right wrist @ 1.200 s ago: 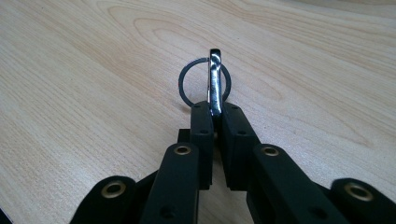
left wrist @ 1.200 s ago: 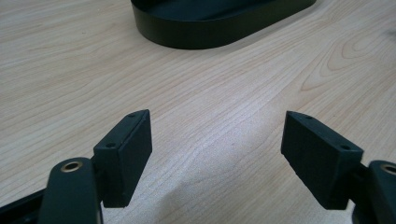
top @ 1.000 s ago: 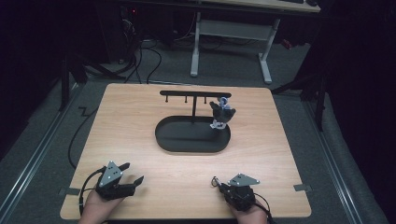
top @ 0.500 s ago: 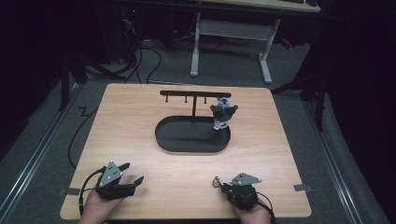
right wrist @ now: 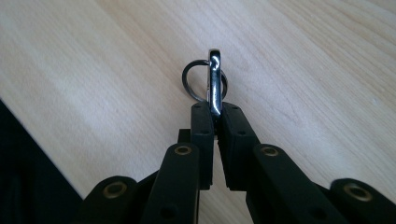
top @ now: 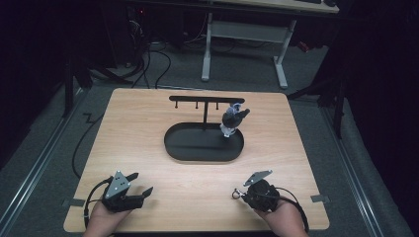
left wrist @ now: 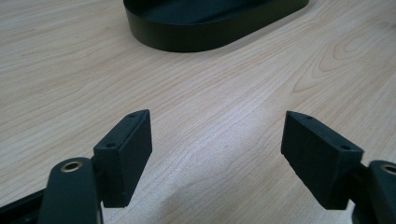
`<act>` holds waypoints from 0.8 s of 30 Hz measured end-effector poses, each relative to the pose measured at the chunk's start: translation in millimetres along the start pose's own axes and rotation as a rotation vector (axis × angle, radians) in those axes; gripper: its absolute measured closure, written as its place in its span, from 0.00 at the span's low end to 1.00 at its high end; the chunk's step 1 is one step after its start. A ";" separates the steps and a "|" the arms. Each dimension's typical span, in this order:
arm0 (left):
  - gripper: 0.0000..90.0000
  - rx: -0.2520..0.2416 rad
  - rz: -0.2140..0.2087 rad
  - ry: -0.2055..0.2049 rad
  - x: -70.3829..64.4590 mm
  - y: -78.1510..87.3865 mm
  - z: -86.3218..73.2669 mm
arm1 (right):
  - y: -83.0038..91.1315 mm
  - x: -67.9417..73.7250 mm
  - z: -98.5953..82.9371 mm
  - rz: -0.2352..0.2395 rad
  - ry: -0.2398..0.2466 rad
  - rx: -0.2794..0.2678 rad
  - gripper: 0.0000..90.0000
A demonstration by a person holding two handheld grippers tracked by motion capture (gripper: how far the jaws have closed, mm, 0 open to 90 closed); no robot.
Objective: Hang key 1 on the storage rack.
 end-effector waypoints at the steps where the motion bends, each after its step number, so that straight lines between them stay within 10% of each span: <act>1: 0.28 -0.001 0.000 -0.001 0.1 0.6 0.0 | 3.8 -2.8 2.5 0.002 0.027 0.038 0.95; 24: 0.28 -0.005 -0.006 0.002 0.8 1.9 -0.1 | 45.0 -37.5 25.9 0.024 0.061 0.257 0.95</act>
Point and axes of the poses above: each handheld gripper's, and its own axes: y roughly backward along the jaws, z roughly out of its top, x roughly to its left, the point moved 6 cm from there along -y, roughly forward along the jaws, and after that the axes turned 14 degrees about -z, right-handed, at the moved point
